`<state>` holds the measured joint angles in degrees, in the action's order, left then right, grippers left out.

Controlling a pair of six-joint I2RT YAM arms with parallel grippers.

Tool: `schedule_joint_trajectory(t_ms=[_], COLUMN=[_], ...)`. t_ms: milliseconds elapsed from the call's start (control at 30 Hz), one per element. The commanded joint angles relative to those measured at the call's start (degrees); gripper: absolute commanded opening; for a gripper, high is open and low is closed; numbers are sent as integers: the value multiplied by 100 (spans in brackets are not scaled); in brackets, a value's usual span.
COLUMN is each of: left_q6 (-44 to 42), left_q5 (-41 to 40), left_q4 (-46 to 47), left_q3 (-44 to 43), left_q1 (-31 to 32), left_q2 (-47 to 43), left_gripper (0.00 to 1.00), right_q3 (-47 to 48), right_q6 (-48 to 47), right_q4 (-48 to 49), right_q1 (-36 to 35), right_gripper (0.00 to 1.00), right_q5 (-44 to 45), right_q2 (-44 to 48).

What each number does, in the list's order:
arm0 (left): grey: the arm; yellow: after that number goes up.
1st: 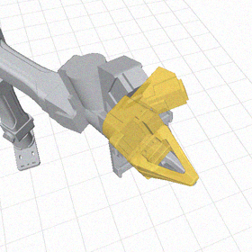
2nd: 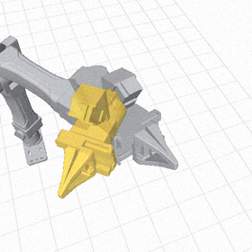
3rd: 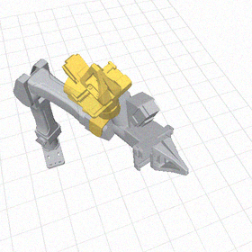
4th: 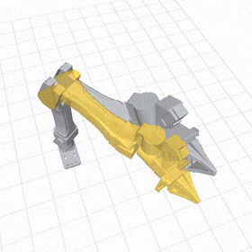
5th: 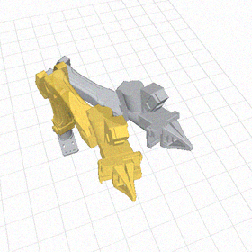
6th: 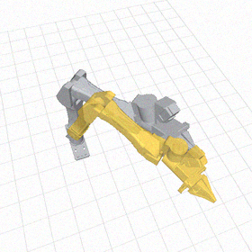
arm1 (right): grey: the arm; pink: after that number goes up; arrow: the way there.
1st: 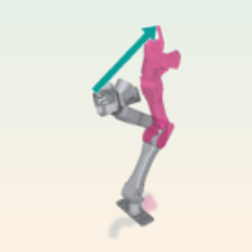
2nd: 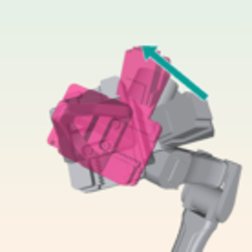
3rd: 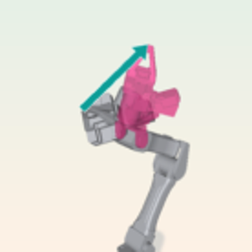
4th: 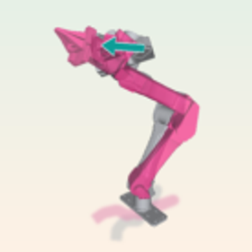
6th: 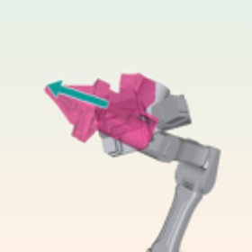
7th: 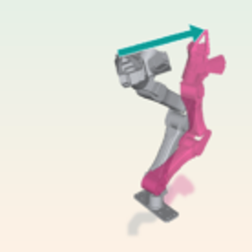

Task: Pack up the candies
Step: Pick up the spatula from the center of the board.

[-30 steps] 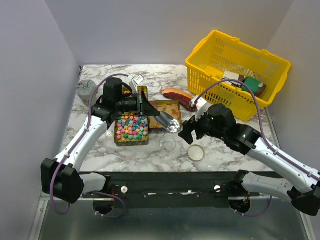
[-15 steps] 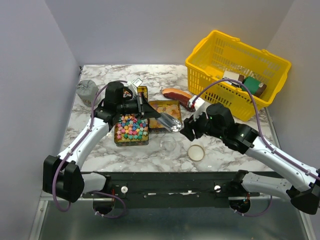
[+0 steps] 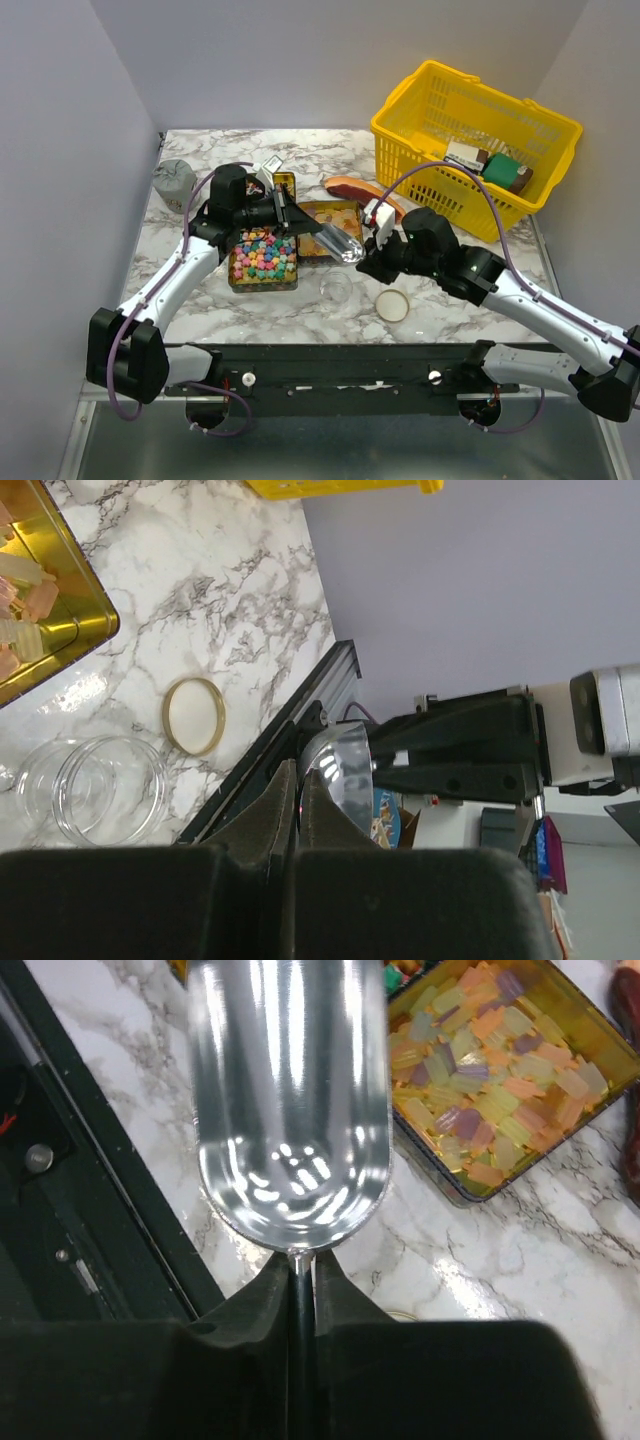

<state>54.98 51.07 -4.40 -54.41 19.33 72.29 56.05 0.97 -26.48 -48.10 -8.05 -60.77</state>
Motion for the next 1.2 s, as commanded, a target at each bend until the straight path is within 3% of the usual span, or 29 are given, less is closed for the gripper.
schedule_joint_trajectory(t_ms=[0, 133, 367, 600, 800, 900, 933, 967, 1033, 1167], left_q6=[39, -180, -1462, -2237, -2606, -2720, -2738, -2738, -2686, -2835], left_q5=[140, 88, -369, -563, -852, -1203, -1361, -1580, -1958, -2802], left_q4=[63, -95, -1411, -1984, -2064, -2274, -2284, -2241, -1890, -1853], left_q3=[80, 54, -403, -535, -728, -1053, -1202, -1221, -1168, -1265], left_q1=[-8, -8, -8, -8, -8, -17, -17, -35, -78, -149], left_q2=[22, 136, 469, 751, 848, 971, 980, 954, 918, 1041], left_gripper=[0, 0, 6, 16, 43, 70, 85, 91, 99, 99], right_q3=[178, 301, 986, 1724, 2058, 2295, 2296, 2279, 2200, 2453], right_q6=[69, 122, 140, 210, 237, 210, 167, 79, -9, -262], right_q4=[108, 12, -559, -1078, -1456, -1825, -1991, -2045, -2150, -2388], right_q1=[-24, -33, -24, -24, -24, -24, -24, -24, 2, 291], right_gripper=[11, 1, 1, 1, 1, 1, 1, 1, 1, 1], right_q5=[163, 260, 392, 454, 532, 638, 682, 769, 1033, 1157], right_q2=[-5, -13, -224, -645, -1050, -1296, -1358, -1454, -1595, -2122])
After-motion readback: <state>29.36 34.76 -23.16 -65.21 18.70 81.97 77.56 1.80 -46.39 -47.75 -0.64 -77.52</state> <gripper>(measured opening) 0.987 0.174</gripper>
